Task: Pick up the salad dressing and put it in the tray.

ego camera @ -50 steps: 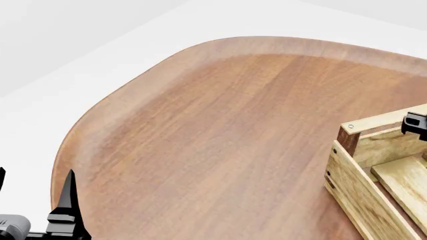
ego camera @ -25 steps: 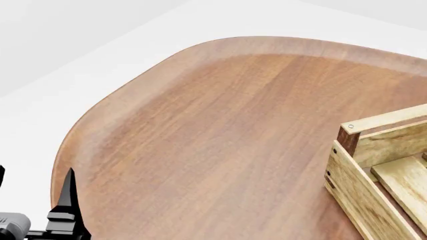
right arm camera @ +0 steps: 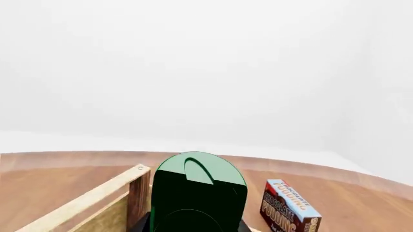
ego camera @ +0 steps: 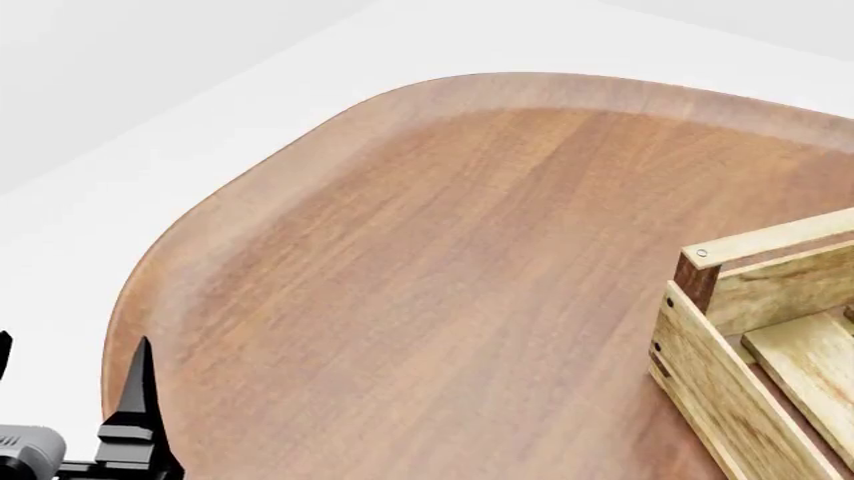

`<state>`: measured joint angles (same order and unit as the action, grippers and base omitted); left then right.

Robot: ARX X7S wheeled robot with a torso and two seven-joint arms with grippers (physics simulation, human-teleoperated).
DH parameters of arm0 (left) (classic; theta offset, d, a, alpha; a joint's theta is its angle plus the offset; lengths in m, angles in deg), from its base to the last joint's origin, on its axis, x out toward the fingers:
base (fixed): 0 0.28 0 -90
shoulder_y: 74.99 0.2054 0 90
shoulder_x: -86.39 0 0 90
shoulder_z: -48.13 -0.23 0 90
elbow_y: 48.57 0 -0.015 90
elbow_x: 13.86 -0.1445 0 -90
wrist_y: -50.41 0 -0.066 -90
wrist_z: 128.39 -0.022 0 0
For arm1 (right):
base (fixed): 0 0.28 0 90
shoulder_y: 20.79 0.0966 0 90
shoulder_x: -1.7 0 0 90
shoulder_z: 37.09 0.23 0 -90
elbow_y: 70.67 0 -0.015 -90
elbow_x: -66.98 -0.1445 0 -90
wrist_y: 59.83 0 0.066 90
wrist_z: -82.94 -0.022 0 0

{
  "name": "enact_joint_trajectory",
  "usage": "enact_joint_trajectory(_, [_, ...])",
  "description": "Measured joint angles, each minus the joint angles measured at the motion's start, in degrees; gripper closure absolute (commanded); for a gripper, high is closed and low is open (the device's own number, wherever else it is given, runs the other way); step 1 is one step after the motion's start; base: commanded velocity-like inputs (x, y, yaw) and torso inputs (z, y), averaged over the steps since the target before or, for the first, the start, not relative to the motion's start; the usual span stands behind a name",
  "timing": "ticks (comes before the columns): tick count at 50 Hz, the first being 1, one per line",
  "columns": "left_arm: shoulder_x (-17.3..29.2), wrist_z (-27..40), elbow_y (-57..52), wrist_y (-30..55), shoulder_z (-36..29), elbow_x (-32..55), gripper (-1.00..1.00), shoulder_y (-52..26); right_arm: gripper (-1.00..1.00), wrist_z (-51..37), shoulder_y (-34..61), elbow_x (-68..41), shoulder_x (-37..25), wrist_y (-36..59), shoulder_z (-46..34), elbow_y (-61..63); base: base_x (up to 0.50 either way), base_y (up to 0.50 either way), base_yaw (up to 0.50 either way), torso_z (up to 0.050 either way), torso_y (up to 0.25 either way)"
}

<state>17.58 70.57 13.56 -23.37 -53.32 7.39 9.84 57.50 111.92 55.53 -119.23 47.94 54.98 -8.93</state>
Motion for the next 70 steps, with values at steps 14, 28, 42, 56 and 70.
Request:
enact_joint_trajectory(14, [0.16, 0.18, 0.14, -0.16, -0.27, -0.02, -1.0, 0.02, 1.0, 1.6, 6.8, 3.27, 1.83, -14.11, -2.7, -23.98, 0.0, 0.0, 0.0, 0.0, 0.001])
enact_joint_trajectory(28, [0.34, 0.4, 0.09, -0.33, -0.51, -0.06, -1.0, 0.16, 1.0, 2.67, 10.41, 4.24, 3.34, -24.21, -2.14, -41.73, 0.0, 0.0, 0.0, 0.0, 0.001])
enact_joint_trajectory(42, [0.48, 0.63, 0.1, -0.45, -0.76, -0.08, -1.0, 0.17, 1.0, 2.64, 9.37, 5.52, 3.96, -26.54, 0.75, -46.3, 0.0, 0.0, 0.0, 0.0, 0.001])
enact_joint_trajectory(56, [0.68, 0.77, 0.17, -0.44, -0.98, -0.05, -1.0, -0.05, 1.0, 1.96, 7.68, 7.25, 4.59, -27.83, 3.43, -46.74, 0.0, 0.0, 0.0, 0.0, 0.0])
enact_joint_trajectory(70, [0.95, 1.01, -0.14, -0.2, -1.22, -0.01, -1.0, -0.29, -1.0, 1.2, 7.38, 9.53, 4.79, -27.81, 4.99, -46.72, 0.0, 0.0, 0.0, 0.001, 0.001])
